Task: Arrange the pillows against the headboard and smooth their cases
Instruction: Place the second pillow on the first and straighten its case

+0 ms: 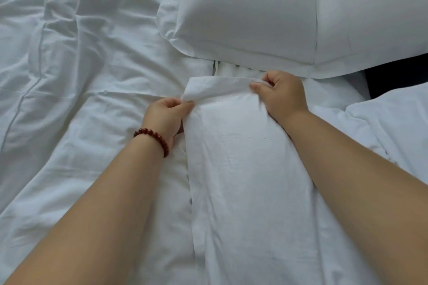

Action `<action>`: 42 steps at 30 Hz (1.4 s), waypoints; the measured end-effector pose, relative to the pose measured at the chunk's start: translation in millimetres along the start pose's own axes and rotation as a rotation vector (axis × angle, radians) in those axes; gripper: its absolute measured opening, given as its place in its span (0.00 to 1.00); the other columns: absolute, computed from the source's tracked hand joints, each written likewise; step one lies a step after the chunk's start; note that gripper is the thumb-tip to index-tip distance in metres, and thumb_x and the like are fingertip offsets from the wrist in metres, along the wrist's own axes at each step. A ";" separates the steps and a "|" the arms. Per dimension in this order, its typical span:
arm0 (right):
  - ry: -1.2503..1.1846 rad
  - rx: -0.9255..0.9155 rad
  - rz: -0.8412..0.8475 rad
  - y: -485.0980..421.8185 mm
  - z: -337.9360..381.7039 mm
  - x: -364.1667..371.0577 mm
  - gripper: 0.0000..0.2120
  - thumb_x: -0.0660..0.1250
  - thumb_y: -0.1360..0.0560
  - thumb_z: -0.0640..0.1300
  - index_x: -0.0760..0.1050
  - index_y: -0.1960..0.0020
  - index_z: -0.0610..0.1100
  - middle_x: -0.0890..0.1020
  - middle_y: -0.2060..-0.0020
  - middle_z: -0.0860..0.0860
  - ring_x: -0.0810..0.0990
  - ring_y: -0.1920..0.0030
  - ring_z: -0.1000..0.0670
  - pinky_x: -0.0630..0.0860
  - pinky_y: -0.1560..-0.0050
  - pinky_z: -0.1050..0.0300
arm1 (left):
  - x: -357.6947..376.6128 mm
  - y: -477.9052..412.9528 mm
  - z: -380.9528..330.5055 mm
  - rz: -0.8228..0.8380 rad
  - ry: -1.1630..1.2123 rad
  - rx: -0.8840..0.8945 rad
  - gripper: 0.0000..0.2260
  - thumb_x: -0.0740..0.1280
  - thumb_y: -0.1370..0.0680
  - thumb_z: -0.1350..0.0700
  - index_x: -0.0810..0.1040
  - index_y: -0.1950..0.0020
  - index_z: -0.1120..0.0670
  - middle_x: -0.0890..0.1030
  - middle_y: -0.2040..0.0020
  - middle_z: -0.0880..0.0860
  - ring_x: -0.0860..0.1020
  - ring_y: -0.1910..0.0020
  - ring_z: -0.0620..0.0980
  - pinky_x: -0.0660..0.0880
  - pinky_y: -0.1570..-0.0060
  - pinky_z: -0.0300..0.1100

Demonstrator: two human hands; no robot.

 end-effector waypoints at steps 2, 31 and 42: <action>0.079 -0.045 -0.045 -0.3 1.5 2.2 0.17 0.71 0.27 0.52 0.73 0.66 0.41 0.73 0.71 0.51 0.74 0.64 0.46 0.67 0.60 0.55 | -8.1 -2.0 1.4 -0.103 0.037 0.022 0.04 0.73 0.25 0.58 0.81 0.58 0.56 0.84 0.60 0.54 0.82 0.63 0.52 0.81 0.63 0.45; 0.618 -0.080 0.215 252.3 19.4 15.7 0.29 0.43 0.20 0.63 0.44 0.21 0.59 0.45 0.20 0.51 0.42 0.21 0.47 0.33 0.25 0.47 | -17.5 148.4 112.5 0.069 -0.096 -0.220 0.14 0.64 0.19 0.49 0.83 0.54 0.57 0.86 0.58 0.56 0.84 0.56 0.60 0.83 0.57 0.53; 0.645 0.013 0.164 364.5 16.7 20.3 0.29 0.40 0.20 0.64 0.52 0.21 0.58 0.54 0.20 0.51 0.52 0.21 0.46 0.44 0.23 0.42 | -52.8 220.0 160.0 0.032 -0.349 -0.066 0.15 0.66 0.23 0.45 0.83 0.62 0.54 0.85 0.63 0.55 0.83 0.59 0.57 0.81 0.52 0.56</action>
Point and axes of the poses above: each hand's wrist, its own y-axis away from the middle knuckle, its own x-axis out of the palm, z = x × y, the point moved 10 cm from there along -y, towards the middle knuckle
